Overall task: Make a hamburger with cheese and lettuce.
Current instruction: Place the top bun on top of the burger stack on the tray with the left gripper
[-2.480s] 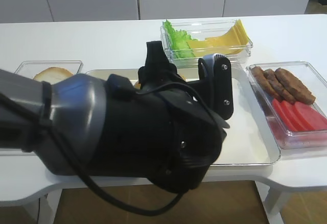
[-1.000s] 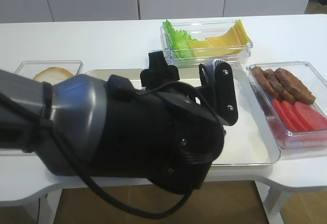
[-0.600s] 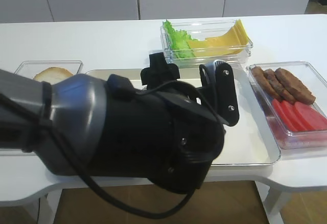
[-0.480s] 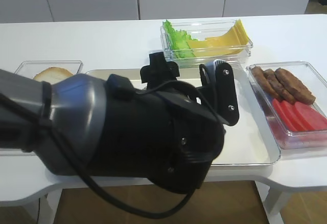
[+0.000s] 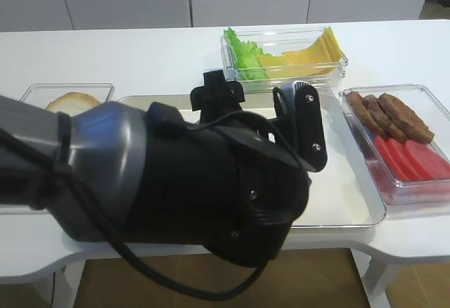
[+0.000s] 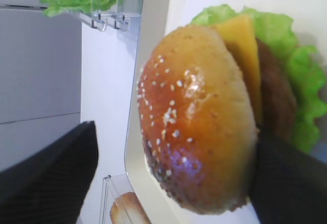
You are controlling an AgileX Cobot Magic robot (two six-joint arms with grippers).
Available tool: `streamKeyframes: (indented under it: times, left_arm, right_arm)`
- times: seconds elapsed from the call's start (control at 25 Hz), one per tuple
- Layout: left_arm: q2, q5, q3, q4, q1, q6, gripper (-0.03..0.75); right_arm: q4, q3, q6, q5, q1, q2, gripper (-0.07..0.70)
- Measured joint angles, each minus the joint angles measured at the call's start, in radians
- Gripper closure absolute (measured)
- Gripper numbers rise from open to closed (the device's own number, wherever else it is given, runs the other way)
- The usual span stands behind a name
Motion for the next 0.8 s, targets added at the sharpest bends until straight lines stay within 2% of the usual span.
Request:
streamKeyframes:
  times: [0.8]
  left_arm:
    - [0.000, -0.001, -0.041, -0.081, 0.000, 0.016, 0.092]
  right_arm:
    - [0.000, 0.000, 0.000, 0.000, 0.000, 0.000, 0.181]
